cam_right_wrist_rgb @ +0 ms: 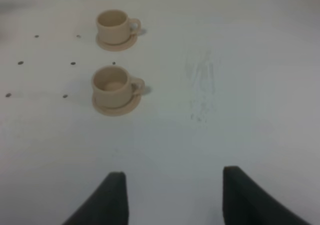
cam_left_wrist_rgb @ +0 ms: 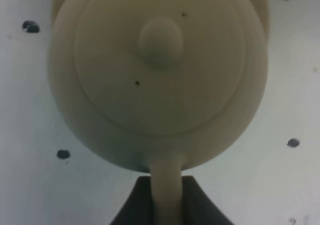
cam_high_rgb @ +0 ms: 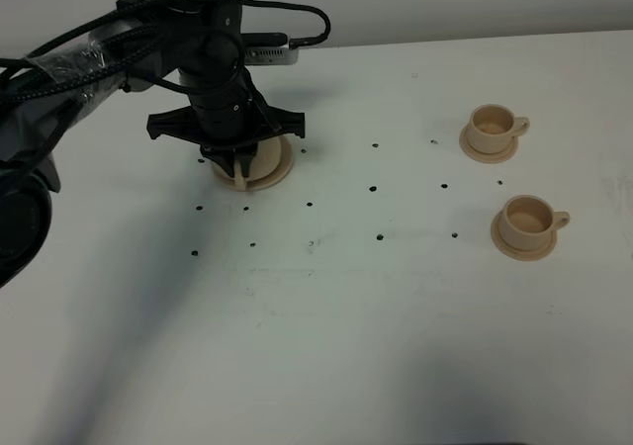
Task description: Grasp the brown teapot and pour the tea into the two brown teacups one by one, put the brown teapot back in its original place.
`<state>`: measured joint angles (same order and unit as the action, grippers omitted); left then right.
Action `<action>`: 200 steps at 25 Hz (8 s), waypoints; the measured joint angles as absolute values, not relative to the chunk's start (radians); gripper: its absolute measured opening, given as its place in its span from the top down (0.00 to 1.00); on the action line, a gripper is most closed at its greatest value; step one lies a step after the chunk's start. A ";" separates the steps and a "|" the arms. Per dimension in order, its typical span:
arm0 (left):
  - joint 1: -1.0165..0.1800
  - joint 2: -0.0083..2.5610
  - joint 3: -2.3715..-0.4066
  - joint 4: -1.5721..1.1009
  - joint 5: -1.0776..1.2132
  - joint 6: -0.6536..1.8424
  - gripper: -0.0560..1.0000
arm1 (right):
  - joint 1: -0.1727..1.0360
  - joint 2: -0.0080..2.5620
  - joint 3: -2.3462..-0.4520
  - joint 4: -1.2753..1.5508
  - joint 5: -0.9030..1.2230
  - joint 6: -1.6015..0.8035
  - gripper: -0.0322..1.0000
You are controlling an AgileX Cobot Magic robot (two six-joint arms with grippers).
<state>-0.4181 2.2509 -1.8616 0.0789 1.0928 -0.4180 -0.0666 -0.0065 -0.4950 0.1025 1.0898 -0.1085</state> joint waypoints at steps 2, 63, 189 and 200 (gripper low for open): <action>-0.418 2.250 -1.862 0.096 1.105 -0.415 0.82 | -0.067 -0.006 -0.495 0.102 1.090 -0.108 0.56; -0.517 2.177 -1.860 -0.533 0.952 1.191 0.82 | -0.067 -0.006 -0.495 0.102 1.090 -0.108 0.56; -0.921 2.274 -1.860 0.626 0.570 0.924 0.82 | -0.067 -0.006 -0.495 0.102 1.090 -0.108 0.56; -0.921 2.274 -1.860 0.645 0.562 0.928 0.82 | -0.067 -0.006 -0.495 0.102 1.090 -0.108 0.56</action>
